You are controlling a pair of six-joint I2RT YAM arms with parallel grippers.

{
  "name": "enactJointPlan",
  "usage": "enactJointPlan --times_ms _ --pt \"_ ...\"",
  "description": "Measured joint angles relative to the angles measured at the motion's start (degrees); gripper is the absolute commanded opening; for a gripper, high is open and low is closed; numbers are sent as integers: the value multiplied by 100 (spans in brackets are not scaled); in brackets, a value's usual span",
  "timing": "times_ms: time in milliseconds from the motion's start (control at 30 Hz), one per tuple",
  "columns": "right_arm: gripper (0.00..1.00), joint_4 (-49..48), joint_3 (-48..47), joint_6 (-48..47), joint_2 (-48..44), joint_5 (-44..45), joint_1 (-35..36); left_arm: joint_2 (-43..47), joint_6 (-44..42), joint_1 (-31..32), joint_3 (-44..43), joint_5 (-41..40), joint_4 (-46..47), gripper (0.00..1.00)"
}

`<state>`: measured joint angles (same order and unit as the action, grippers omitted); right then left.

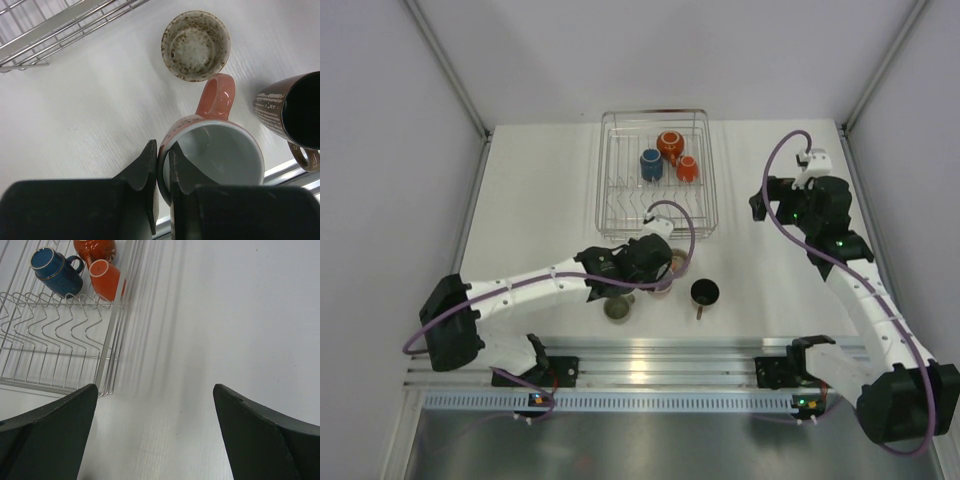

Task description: Load the cups into the dish rack

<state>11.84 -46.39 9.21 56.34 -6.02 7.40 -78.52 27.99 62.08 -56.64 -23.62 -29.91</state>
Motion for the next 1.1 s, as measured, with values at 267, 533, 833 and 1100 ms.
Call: enactJointPlan --times_ms 267,533,833,1100 --pt "99 -48 11 -9 72 -345 -59 437 39 -299 -223 1113 -197 0" --pt "99 -496 326 63 70 -1593 -120 1381 916 -2422 640 4404 2780 0" --pt "99 -2796 1204 1532 -232 -3379 -120 -199 3121 -2723 859 6297 7364 0" --pt "99 -3891 1285 2339 -949 -3838 -120 -942 4002 -2802 857 6513 8926 0"
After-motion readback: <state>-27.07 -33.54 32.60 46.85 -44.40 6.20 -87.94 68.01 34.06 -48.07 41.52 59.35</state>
